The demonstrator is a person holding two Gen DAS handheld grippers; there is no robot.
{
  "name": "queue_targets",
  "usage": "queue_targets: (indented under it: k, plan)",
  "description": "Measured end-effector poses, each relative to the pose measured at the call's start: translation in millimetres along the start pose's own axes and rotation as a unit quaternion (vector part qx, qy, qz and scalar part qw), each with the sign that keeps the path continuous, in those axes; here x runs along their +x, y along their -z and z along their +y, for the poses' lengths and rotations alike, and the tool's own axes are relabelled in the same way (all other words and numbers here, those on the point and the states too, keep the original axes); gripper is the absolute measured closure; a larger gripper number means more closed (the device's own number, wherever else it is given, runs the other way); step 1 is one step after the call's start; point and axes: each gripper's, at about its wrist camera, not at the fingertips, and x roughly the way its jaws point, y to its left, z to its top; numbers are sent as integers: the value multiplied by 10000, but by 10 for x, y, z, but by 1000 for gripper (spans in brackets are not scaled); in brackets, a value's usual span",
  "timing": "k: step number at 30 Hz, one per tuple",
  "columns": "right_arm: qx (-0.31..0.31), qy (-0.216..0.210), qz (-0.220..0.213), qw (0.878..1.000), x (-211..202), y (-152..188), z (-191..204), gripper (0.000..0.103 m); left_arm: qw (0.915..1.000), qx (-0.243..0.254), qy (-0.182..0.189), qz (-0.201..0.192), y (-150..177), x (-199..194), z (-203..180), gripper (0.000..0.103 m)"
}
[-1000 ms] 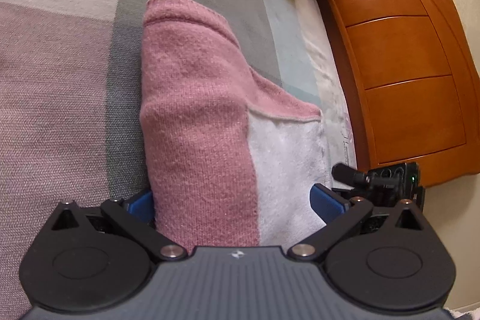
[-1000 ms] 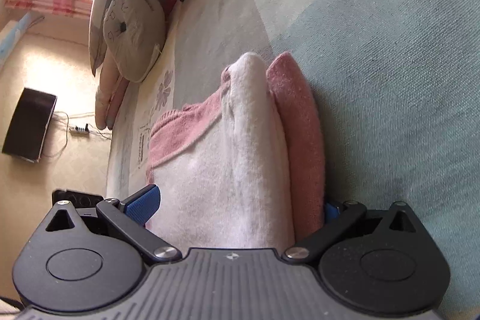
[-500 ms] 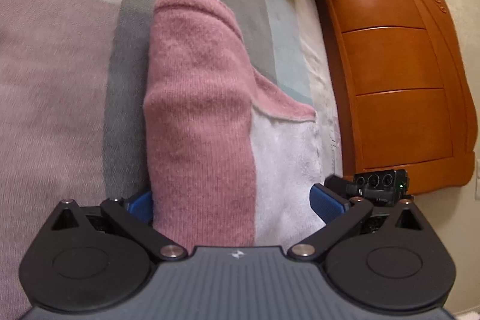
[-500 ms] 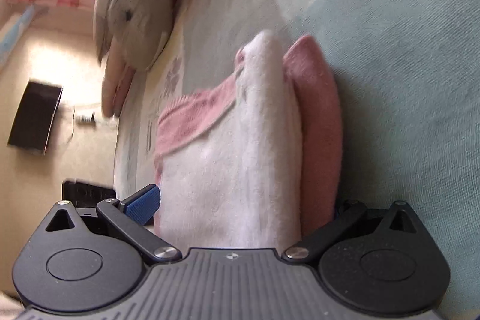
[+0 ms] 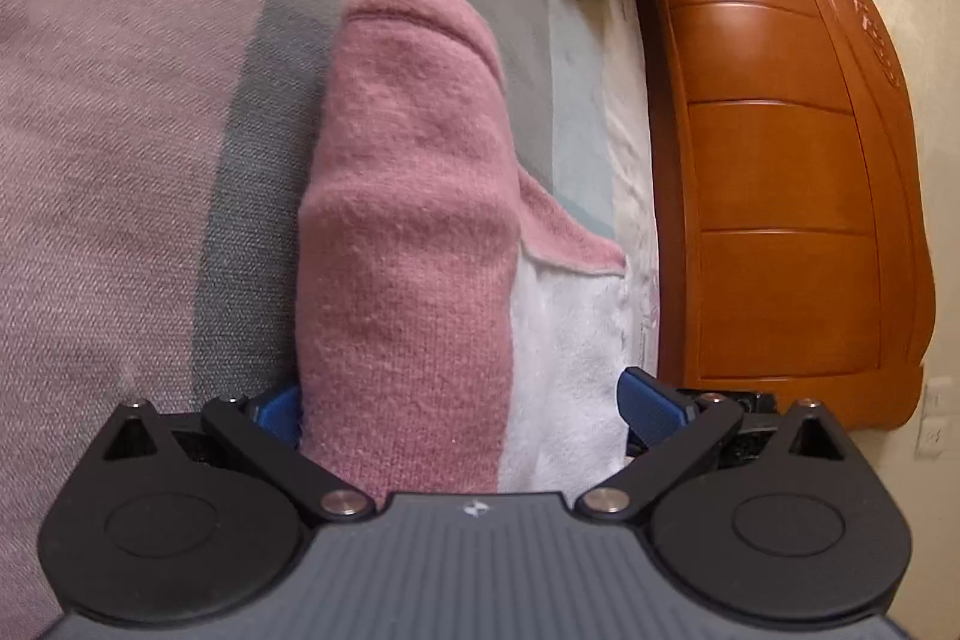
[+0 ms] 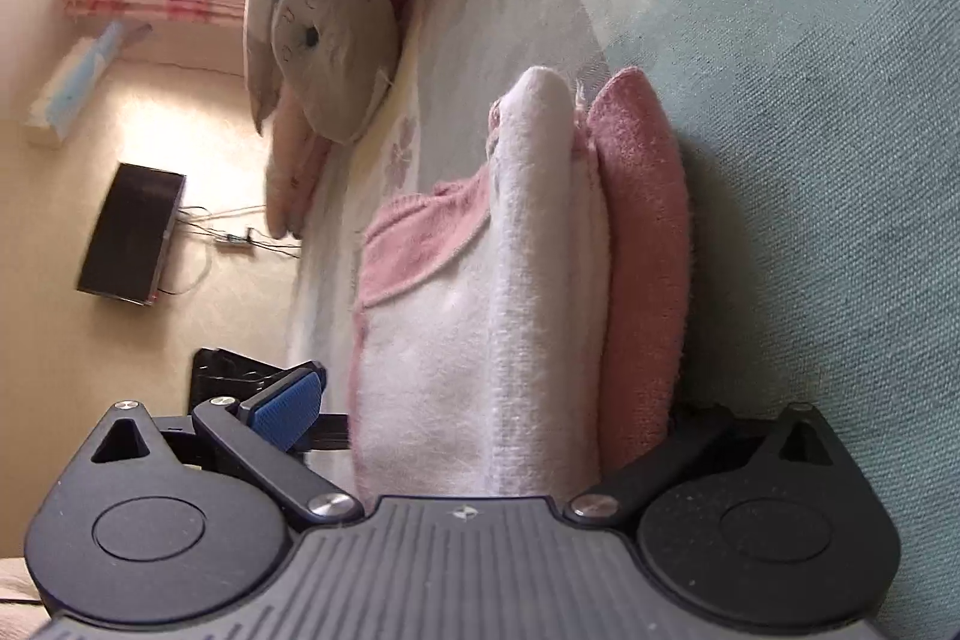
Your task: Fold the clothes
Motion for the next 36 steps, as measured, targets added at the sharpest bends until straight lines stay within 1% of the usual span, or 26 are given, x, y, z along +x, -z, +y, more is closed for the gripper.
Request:
queue_targets:
  k: [4,7,8,9,11,12,15,18,21,22,25,27,30,33,36]
  plan:
    - [-2,-196,75,9998,-7,-61,55,0,9999,150,-32,18,-4,-115,-92,2]
    - [-65,-194,107,9997,14,-78,96,0,9998,206,55,-23,98,-319,-72,2]
    - [-84,-181,111,9997,21,-76,107,0,9997,204,89,-38,112,-343,-85,2]
    - [-100,-173,113,9997,25,-74,118,0,9997,197,120,-45,109,-484,-4,2]
    - [-82,-228,85,9997,8,-67,131,0,9997,197,162,-45,94,-565,12,2]
    - [-75,-260,71,9996,-3,-67,140,0,9996,209,167,-54,64,-468,-98,2]
    - [-104,-270,50,9996,-19,-77,128,0,9997,206,86,-91,42,-202,-135,2]
    - [-21,-255,53,9997,12,-70,23,0,9999,20,-114,-51,54,-166,49,2]
    - [173,-408,20,9990,33,-87,-82,0,10000,-79,-35,30,9,-58,51,2]
    - [189,-442,32,9988,38,-100,-85,0,9999,-23,-77,66,-3,-24,22,2]
    - [97,-364,127,9992,85,-116,-51,0,9995,177,-206,169,-17,75,-76,2]
    - [29,-319,179,9993,117,-115,-20,0,9991,246,-259,210,-90,215,-214,2]
    - [-15,-322,175,9993,107,-104,35,0,9994,198,-186,216,-105,210,-240,2]
    - [-71,-416,124,9990,40,-99,104,0,9998,77,-9,186,-119,138,-274,2]
    - [-190,-348,142,9991,13,-108,181,0,9997,109,143,182,-131,112,-379,2]
